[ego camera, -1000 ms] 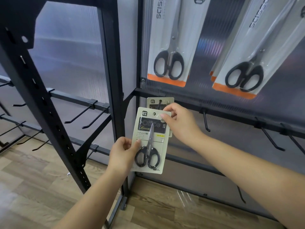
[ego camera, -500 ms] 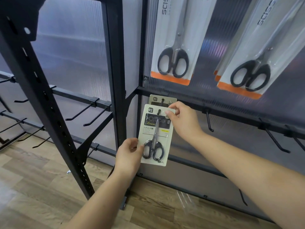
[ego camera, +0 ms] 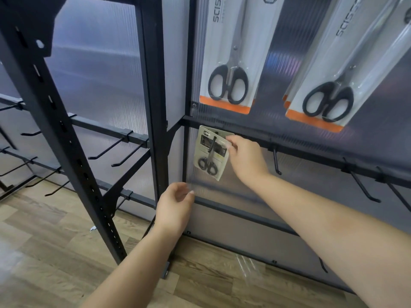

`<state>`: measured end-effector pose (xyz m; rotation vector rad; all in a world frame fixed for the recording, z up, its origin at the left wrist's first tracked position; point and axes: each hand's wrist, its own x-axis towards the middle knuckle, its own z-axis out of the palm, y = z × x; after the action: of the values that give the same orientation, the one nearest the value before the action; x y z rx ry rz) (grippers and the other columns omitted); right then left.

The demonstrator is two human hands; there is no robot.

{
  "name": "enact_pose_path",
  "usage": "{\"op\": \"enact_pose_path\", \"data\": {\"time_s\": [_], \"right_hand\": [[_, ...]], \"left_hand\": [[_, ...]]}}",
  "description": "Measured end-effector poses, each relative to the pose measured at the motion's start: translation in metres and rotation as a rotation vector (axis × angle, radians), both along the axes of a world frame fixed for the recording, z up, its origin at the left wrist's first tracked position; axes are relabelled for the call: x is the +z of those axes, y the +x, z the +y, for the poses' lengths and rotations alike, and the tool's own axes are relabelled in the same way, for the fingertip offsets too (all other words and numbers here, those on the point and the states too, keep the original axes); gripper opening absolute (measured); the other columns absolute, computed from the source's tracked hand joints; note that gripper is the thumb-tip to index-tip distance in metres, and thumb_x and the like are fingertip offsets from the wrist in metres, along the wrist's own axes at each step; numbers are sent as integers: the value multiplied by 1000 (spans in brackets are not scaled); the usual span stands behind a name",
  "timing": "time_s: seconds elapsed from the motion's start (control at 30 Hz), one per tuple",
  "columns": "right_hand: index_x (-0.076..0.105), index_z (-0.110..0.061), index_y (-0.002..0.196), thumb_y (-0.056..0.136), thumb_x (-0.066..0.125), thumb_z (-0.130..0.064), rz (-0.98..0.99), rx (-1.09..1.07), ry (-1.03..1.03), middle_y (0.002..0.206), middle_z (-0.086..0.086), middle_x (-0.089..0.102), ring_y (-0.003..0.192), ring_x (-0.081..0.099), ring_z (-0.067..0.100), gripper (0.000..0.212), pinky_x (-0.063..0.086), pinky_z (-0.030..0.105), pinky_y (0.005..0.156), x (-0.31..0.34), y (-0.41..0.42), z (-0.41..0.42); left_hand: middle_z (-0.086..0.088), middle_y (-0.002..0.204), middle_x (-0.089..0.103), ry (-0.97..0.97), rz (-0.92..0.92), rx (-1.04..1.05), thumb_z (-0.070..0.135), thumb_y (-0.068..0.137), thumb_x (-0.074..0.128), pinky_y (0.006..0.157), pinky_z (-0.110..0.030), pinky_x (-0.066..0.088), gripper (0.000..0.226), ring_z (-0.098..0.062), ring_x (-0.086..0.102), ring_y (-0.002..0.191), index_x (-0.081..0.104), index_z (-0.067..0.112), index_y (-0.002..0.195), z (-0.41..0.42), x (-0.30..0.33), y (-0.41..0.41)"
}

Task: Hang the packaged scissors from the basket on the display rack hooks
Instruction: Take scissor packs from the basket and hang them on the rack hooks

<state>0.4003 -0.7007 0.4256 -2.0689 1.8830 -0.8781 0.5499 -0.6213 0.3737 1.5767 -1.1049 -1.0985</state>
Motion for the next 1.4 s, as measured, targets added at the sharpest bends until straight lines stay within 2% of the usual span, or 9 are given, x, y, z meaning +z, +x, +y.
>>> {"op": "enact_pose_path", "data": {"time_s": [0.13, 0.33, 0.53, 0.7, 0.9, 1.07, 1.23, 1.33, 1.4], "right_hand": [[50, -14, 132, 99, 40, -14, 102, 60, 9, 129, 4, 56, 117, 51, 20, 34, 42, 34, 92, 5, -8, 33], [27, -15, 148, 100, 38, -22, 259, 98, 102, 152, 1, 32, 140, 28, 16, 50, 23, 31, 115, 13, -30, 94], [19, -15, 150, 101, 35, -27, 435, 109, 180, 155, 1, 23, 143, 20, 14, 52, 11, 24, 115, 44, -90, 176], [23, -12, 148, 100, 38, -27, 387, -18, 200, 154, 3, 27, 141, 25, 16, 53, 17, 28, 115, 69, -136, 237], [27, -7, 146, 99, 41, -24, 292, -242, 279, 151, 8, 33, 138, 30, 21, 52, 23, 31, 111, 59, -209, 315], [36, -6, 141, 96, 45, -23, 231, -472, 347, 140, 11, 45, 127, 44, 28, 49, 34, 36, 103, 25, -279, 401], [42, -4, 136, 93, 50, -15, 43, -735, 494, 131, 15, 52, 119, 49, 32, 45, 36, 38, 100, -25, -338, 519], [44, -3, 135, 94, 46, -21, -50, -917, 586, 129, 15, 54, 119, 51, 31, 45, 38, 35, 98, -67, -362, 602], [45, -5, 134, 94, 46, -24, -127, -1014, 642, 126, 13, 55, 116, 53, 30, 44, 41, 35, 93, -96, -370, 655]], "left_hand": [[4, 108, 57, 1, -16, 23, 15, 95, 53, 89, -23, 36, 29, -9, 50, 101, 54, 11, 123, 8, 8, -4], [3, 108, 56, -20, -66, 2, 18, 95, 51, 93, -25, 38, 30, -9, 49, 101, 54, 11, 124, 36, 36, -18], [0, 116, 58, -51, -176, -97, 20, 96, 51, 100, -30, 40, 31, -15, 53, 113, 54, 11, 125, 82, 70, -45], [-5, 126, 58, -105, -298, -268, 22, 95, 51, 100, -30, 39, 35, -21, 52, 119, 53, 8, 127, 120, 88, -101], [-7, 131, 56, -114, -328, -527, 21, 96, 50, 99, -25, 34, 35, -21, 49, 124, 52, 7, 128, 173, 79, -197], [-9, 132, 55, -7, -283, -728, 21, 96, 49, 92, -23, 37, 37, -22, 51, 120, 50, 7, 131, 228, 57, -281], [-10, 124, 60, 168, -294, -926, 20, 95, 52, 89, -22, 36, 35, -24, 54, 117, 55, 7, 126, 297, 14, -359], [-9, 111, 63, 246, -328, -1060, 16, 95, 51, 76, -16, 33, 20, -22, 56, 110, 61, 9, 111, 351, -14, -395], [-3, 102, 62, 286, -361, -1199, 12, 96, 49, 76, -13, 35, 13, -16, 53, 106, 58, 21, 93, 390, -33, -413]]}}
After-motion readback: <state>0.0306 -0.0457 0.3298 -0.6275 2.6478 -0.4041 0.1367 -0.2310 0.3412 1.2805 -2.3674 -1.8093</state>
